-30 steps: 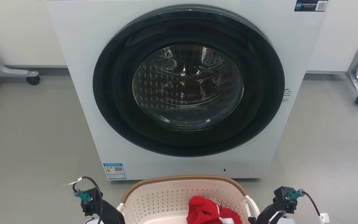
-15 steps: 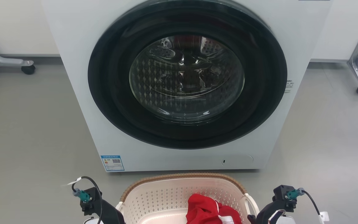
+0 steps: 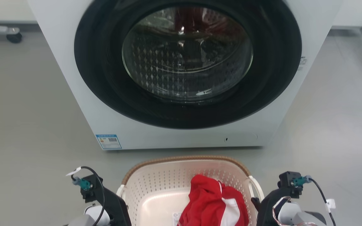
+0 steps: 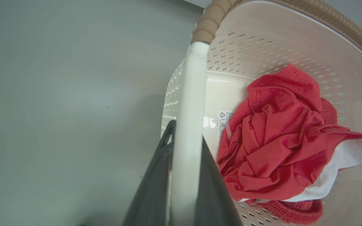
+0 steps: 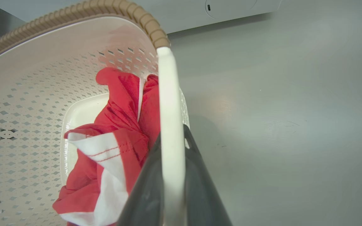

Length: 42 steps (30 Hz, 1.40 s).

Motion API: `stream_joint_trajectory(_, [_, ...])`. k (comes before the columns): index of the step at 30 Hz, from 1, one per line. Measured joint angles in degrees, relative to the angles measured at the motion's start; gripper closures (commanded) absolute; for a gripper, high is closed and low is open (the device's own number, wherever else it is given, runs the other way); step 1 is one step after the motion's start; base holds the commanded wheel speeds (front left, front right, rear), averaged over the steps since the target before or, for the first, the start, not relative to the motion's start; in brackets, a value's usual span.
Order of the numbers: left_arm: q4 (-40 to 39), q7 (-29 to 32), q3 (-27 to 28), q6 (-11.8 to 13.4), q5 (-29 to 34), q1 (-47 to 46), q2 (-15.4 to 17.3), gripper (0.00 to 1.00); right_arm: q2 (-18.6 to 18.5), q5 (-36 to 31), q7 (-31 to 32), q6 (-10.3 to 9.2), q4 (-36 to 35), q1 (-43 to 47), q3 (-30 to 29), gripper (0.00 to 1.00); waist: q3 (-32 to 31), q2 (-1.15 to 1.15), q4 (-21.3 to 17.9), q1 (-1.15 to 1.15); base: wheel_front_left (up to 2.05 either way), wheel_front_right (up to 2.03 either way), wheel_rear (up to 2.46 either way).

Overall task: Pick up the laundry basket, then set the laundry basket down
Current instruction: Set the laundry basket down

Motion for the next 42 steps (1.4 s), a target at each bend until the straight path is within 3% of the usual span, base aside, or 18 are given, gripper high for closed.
stream_joint_trajectory(42, [-5.71,-16.37,-1.2,1.09,3.38,-18.46,2.47,1.0,-2.65,-3.81,-12.15,-0.3,-5.55,-19.57,2.37,1.0,34.48,0.01,-1.42,0.01,0.0,0.0,0.0])
